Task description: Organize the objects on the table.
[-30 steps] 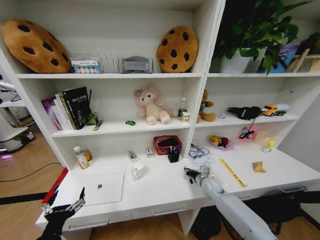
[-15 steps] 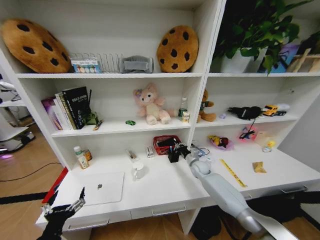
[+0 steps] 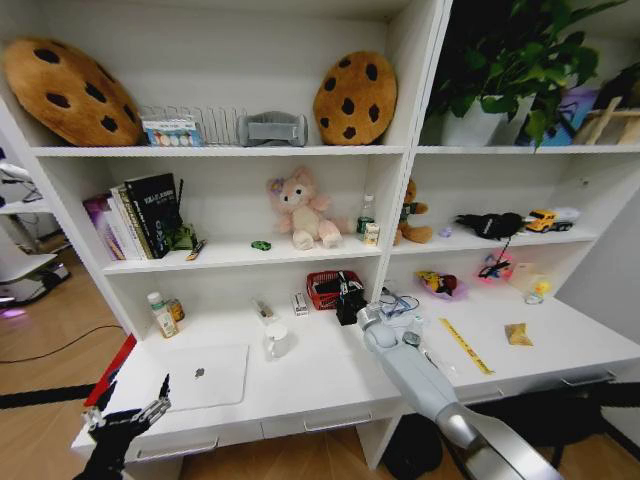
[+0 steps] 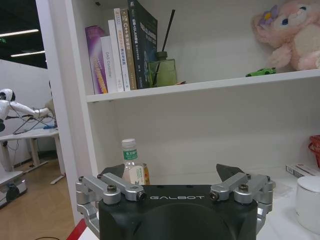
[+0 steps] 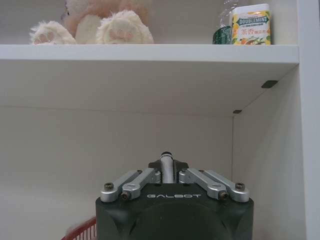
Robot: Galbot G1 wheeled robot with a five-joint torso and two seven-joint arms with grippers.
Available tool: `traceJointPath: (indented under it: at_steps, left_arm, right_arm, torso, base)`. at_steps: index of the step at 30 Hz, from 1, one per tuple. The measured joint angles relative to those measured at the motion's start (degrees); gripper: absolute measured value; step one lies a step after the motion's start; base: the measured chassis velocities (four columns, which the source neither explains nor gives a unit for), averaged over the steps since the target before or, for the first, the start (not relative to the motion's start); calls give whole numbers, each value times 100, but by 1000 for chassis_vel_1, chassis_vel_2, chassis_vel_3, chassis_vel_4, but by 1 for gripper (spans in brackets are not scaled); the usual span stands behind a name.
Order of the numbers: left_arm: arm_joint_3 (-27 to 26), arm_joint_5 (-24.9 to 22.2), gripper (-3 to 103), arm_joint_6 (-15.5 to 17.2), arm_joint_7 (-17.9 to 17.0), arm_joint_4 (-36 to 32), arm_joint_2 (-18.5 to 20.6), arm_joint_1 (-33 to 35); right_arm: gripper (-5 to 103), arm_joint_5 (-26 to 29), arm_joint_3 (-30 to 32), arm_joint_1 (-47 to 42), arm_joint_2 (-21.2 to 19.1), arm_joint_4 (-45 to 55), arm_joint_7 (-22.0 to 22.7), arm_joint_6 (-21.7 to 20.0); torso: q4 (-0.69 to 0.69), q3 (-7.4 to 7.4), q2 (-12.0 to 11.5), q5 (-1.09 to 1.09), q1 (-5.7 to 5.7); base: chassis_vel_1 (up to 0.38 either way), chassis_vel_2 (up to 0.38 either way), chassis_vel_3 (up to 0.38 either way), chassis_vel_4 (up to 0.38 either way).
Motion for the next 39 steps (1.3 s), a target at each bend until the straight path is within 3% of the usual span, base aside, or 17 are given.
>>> traceJointPath:
  at_steps: [2, 4, 7, 9, 13, 14, 15, 17, 20, 21, 24, 26, 28, 31, 35, 37, 39]
  left_arm:
    - [0, 0, 100, 0, 0, 0, 0, 0]
    - [0, 0, 100, 0, 0, 0, 0, 0]
    - [0, 0, 100, 0, 0, 0, 0, 0]
    - [0, 0, 100, 0, 0, 0, 0, 0]
    - [0, 0, 100, 0, -1, 0, 0, 0]
    - [0, 0, 100, 0, 0, 0, 0, 0]
    - [0, 0, 100, 0, 0, 0, 0, 0]
    - [0, 0, 100, 0, -1, 0, 0, 0]
    - [0, 0, 100, 0, -1, 0, 0, 0]
    - [0, 0, 100, 0, -1, 0, 0, 0]
    - [0, 0, 100, 0, -1, 0, 0, 0]
    - [0, 0, 100, 0, -2, -1, 0, 0]
    - [0, 0, 100, 0, -2, 0, 0, 0]
    - [-1, 0, 100, 0, -2, -1, 0, 0]
    - [0, 0, 100, 0, -2, 0, 0, 1]
    - [0, 0, 100, 0, -2, 1, 0, 0]
    - [0, 0, 100, 0, -1, 0, -1, 0]
  right_arm:
    - [8, 6, 30, 0, -22, 3, 5, -106]
    - [18, 26, 97, 0, 16, 6, 102, -282]
    - [24, 27, 105, 3, 67, -29, 130, -301]
    - [40, -28, 137, 14, 181, -146, 142, -323]
    - [45, -76, 178, -17, 194, -161, 87, -322]
    - [56, -25, 178, -109, 127, -3, 70, -348]
    - [56, -25, 178, -109, 127, -3, 70, -348]
    - [67, 75, 188, -319, -83, 410, -11, -388]
    - [72, 54, 240, -448, -210, 612, -58, -349]
    - [83, 24, 283, -540, -289, 757, -73, -324]
    - [88, 48, 362, -743, -523, 1167, -113, -353]
    - [98, 295, 415, -1151, -914, 1953, -34, -710]
    - [99, 322, 426, -1225, -968, 2089, 12, -766]
    - [100, 549, 652, -2171, -1471, 3507, 672, -1255]
    - [100, 603, 909, -2696, -1694, 4162, 806, -1270]
    - [100, 577, 1228, -3212, -1849, 4636, 937, -1292]
    - [100, 422, 2098, -4533, -1913, 5356, 1076, -1338]
  torso:
    - [0, 0, 0, 0, 0]
    - [-2, 0, 0, -1, -1]
    - [-2, 0, 0, 0, -1]
    - [1, 0, 0, 1, -1]
    - [1, 0, 0, 0, 0]
    - [1, 0, 0, 2, 0]
    - [1, 0, 0, 2, 0]
    - [-1, 0, 0, 1, -1]
    - [-1, 0, 0, 1, -2]
    - [-1, 0, 0, 1, -1]
    - [1, 0, 0, 3, -1]
    - [-3, 0, 0, 2, -1]
    - [-2, 0, 0, 2, -1]
    - [-2, 0, 0, 4, -1]
    - [-1, -1, 1, 0, -2]
    - [1, -1, 1, 1, -2]
    - [0, -2, 1, 0, -2]
  base:
    - [0, 0, 0, 0]
    - [0, 0, 0, 0]
    - [0, 0, 0, 0]
    - [0, 0, 0, 0]
    - [0, 0, 0, 0]
    - [0, 0, 0, 0]
    - [0, 0, 0, 0]
    - [0, 0, 0, 0]
    - [0, 0, 0, 0]
    - [0, 0, 0, 0]
    - [0, 0, 0, 0]
    - [0, 0, 0, 0]
    - [0, 0, 0, 0]
    - [0, 0, 0, 0]
    - [0, 0, 0, 0]
    - [0, 0, 0, 0]
    - [0, 0, 0, 0]
